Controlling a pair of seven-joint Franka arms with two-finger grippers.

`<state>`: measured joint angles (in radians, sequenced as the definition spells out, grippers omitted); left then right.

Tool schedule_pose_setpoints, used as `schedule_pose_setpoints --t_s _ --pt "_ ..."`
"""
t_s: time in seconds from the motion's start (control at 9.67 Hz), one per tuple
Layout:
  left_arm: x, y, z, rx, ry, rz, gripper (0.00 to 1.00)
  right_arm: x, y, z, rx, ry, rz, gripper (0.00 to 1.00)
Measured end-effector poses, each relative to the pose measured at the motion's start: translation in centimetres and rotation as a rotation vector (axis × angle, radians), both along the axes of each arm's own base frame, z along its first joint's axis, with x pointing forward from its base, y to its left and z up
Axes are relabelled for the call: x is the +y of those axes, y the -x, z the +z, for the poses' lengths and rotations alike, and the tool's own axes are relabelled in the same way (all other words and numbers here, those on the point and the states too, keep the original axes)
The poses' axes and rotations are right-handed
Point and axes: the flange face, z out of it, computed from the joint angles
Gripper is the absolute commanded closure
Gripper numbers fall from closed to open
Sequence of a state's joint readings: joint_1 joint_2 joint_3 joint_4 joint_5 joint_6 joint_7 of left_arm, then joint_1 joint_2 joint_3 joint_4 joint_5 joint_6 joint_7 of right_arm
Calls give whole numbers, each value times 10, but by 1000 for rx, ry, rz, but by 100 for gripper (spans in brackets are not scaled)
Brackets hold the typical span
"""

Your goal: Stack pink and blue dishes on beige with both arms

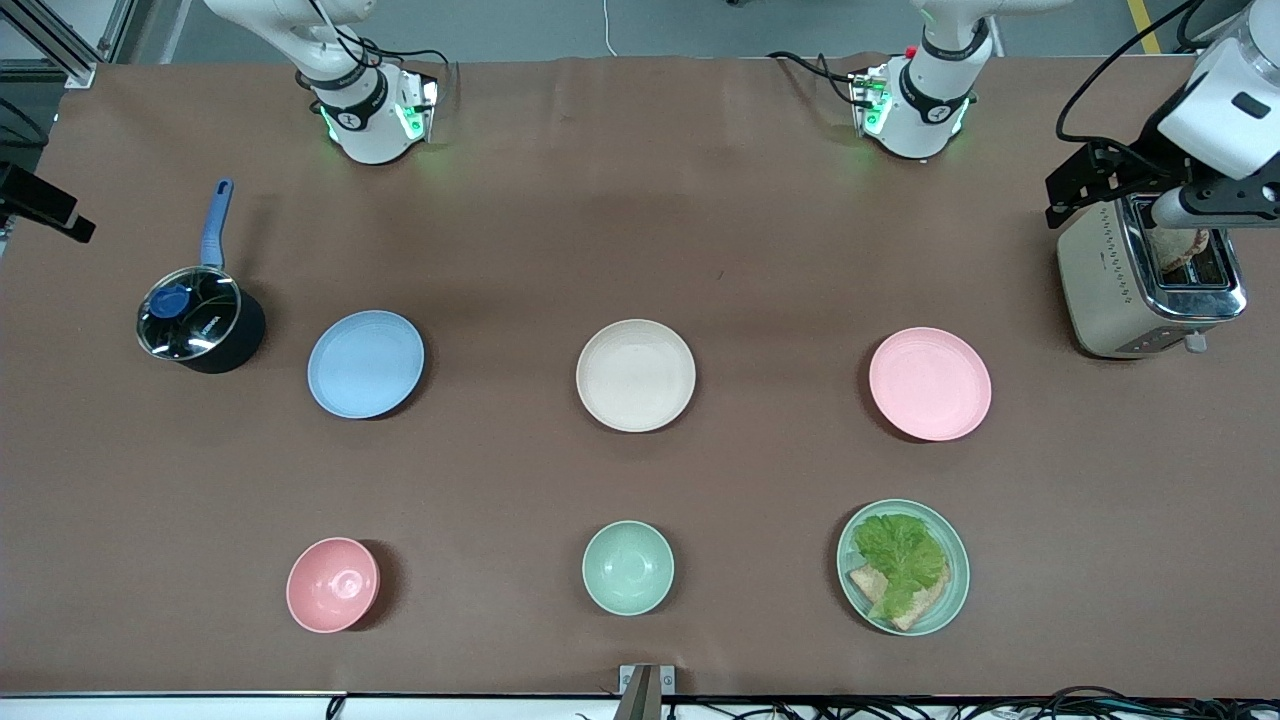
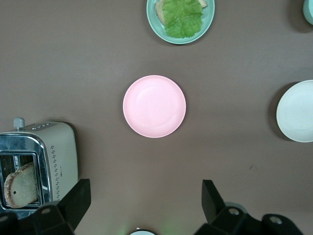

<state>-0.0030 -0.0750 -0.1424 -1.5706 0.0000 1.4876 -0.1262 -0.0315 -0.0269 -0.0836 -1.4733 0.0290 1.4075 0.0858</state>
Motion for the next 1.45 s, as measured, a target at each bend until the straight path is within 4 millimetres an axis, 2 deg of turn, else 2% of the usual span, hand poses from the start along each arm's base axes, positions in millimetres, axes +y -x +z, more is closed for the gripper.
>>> schedule_pose_setpoints --t_s 0.21,0.41,0.52,0.62,0.72,0.83,0.93,1.03,1.24,1.45 --pt "20 -3 1 2 0 37 0 0 0 0 2 0 0 0" --pt "41 -17 -1 3 6 48 0 0 0 0 3 0 0 0" --pt "53 -28 -17 32 9 28 0 1 0 0 3 0 2 0" --pt "71 -43 -43 63 24 6 0 2 0 -1 4 0 8 0" --pt "94 -58 -78 75 64 -9 0 4 -2 -7 17 -3 46 0" --pt "118 -69 -121 68 117 -18 0 3 -8 -23 45 -11 125 0" --pt "137 -72 -168 57 150 -41 0 -2 -18 -52 72 -22 186 0" --pt "146 -71 -213 63 163 -72 0 -10 -31 -90 86 -34 214 0" --pt "155 -71 -292 125 193 -149 2 -23 -48 -185 104 -68 275 0" --pt "169 -76 -366 160 228 -226 17 -26 -48 -278 80 -110 290 0"
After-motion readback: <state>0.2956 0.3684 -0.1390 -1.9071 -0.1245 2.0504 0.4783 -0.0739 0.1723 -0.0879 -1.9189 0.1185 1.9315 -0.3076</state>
